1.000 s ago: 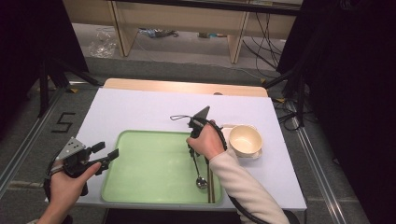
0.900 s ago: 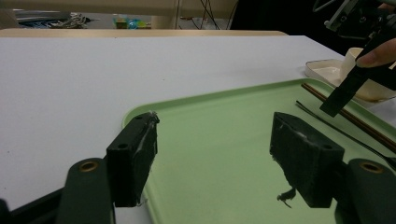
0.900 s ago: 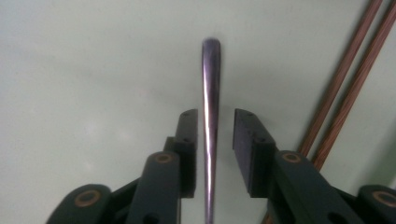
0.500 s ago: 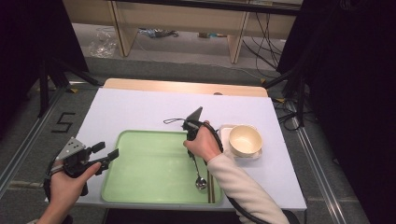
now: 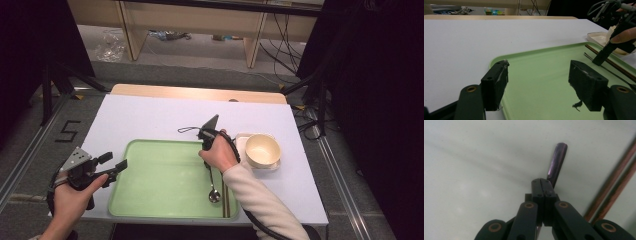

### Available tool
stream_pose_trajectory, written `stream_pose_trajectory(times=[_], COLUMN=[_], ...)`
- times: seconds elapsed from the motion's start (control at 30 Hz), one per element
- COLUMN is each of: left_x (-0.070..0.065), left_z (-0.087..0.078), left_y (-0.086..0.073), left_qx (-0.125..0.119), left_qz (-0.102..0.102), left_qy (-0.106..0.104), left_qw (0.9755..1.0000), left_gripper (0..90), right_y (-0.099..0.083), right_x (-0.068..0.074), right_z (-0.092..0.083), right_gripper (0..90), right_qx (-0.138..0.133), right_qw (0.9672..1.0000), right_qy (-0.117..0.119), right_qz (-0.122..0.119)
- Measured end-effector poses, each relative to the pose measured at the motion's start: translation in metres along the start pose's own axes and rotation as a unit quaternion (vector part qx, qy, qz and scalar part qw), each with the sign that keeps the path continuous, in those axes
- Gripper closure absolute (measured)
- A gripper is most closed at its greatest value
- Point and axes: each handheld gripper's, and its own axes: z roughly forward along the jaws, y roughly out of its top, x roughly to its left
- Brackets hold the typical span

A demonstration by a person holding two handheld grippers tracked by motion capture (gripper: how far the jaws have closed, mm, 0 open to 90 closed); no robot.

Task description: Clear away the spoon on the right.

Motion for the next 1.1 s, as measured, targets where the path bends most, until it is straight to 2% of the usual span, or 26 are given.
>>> stream_pose_trajectory(times=[0.03,0.07,0.1,0.17,0.23,0.3,0.4,0.57,0.6,0.67,0.7,0.73,0.77,0.8,0.83,0.87,0.93,0.97,1.0,1.03,1.07,1.1], left_x=[0.0,0.0,0.0,0.0,0.0,0.0,0.0,0.0,0.0,0.0,0.0,0.0,0.0,0.0,0.0,0.0,0.0,0.0,0.0,0.0,0.0,0.0], left_z=[0.0,0.0,0.001,0.001,0.0,0.0,0.0,0.0,0.0,0.0,0.001,0.001,0.001,0.001,0.001,0.0,0.001,0.001,0.001,0.001,0.001,0.001], left_y=[0.0,0.0,0.0,0.0,0.0,0.0,0.0,0.0,0.0,0.0,-0.001,-0.001,-0.001,-0.001,0.0,0.0,-0.001,-0.001,-0.001,-0.001,-0.001,-0.001], left_qx=[0.0,0.001,-0.001,0.0,0.001,0.001,0.0,0.002,0.001,0.0,-0.001,-0.001,0.0,-0.001,0.001,0.002,0.0,0.002,0.002,0.002,0.003,0.003], left_qz=[0.0,0.0,0.0,0.001,0.0,0.001,0.001,0.001,0.001,0.0,-0.001,-0.001,0.0,0.001,0.001,0.001,0.001,0.0,0.0,0.0,0.0,0.0], left_qy=[0.0,0.0,-0.003,-0.001,0.0,0.0,0.0,0.0,-0.001,0.0,-0.002,-0.003,-0.002,-0.003,-0.001,0.0,-0.001,0.001,0.001,0.001,0.001,0.001], left_qw=[1.0,1.0,1.0,1.0,1.0,1.0,1.0,1.0,1.0,1.0,1.0,1.0,1.0,1.0,1.0,1.0,1.0,1.0,1.0,1.0,1.0,1.0], left_gripper=[31.8,31.9,31.9,31.9,31.9,31.9,31.9,31.9,31.9,31.9,31.9,31.9,31.9,31.9,31.9,31.9,31.9,31.9,31.9,31.9,31.9,31.9], right_y=[0.0,0.0,0.0,0.001,0.001,0.001,0.001,0.0,0.0,0.0,-0.001,-0.002,-0.002,-0.003,-0.004,-0.004,-0.007,-0.009,-0.011,-0.012,-0.015,-0.017], right_x=[-0.003,-0.002,-0.003,-0.007,-0.006,-0.006,-0.011,-0.01,-0.009,-0.012,-0.012,-0.015,-0.018,-0.024,-0.028,-0.032,-0.046,-0.052,-0.061,-0.071,-0.074,-0.087], right_z=[0.001,0.0,0.0,0.0,0.0,-0.001,0.001,-0.001,-0.005,-0.015,-0.02,-0.027,-0.035,-0.042,-0.049,-0.055,-0.069,-0.074,-0.079,-0.083,-0.088,-0.094], right_gripper=[90.0,90.0,90.0,90.0,90.0,90.0,90.0,87.8,87.4,84.8,83.8,82.9,81.9,80.4,78.4,76.5,72.5,69.6,68.8,68.6,68.1,66.7], right_qx=[-0.01,0.002,-0.004,-0.004,-0.004,0.006,-0.006,-0.01,-0.005,-0.024,-0.024,-0.041,-0.044,-0.06,-0.072,-0.074,-0.082,-0.077,-0.079,-0.088,-0.09,-0.108], right_qw=[0.9998,1.0,0.9999,1.0,1.0,0.9998,1.0,0.9999,0.9999,0.9997,0.9996,0.999,0.9989,0.998,0.9973,0.9971,0.9964,0.9969,0.9968,0.9957,0.996,0.9941], right_qy=[-0.009,-0.003,-0.003,0.0,-0.001,-0.004,-0.006,-0.001,0.004,0.01,0.015,0.017,0.018,0.015,0.008,0.009,0.016,0.012,0.007,0.004,0.003,-0.005], right_qz=[-0.013,0.009,0.012,-0.004,0.001,0.019,-0.005,0.004,0.008,-0.001,0.007,0.002,0.004,-0.014,-0.01,-0.019,-0.014,-0.003,-0.01,-0.028,0.0,-0.01])
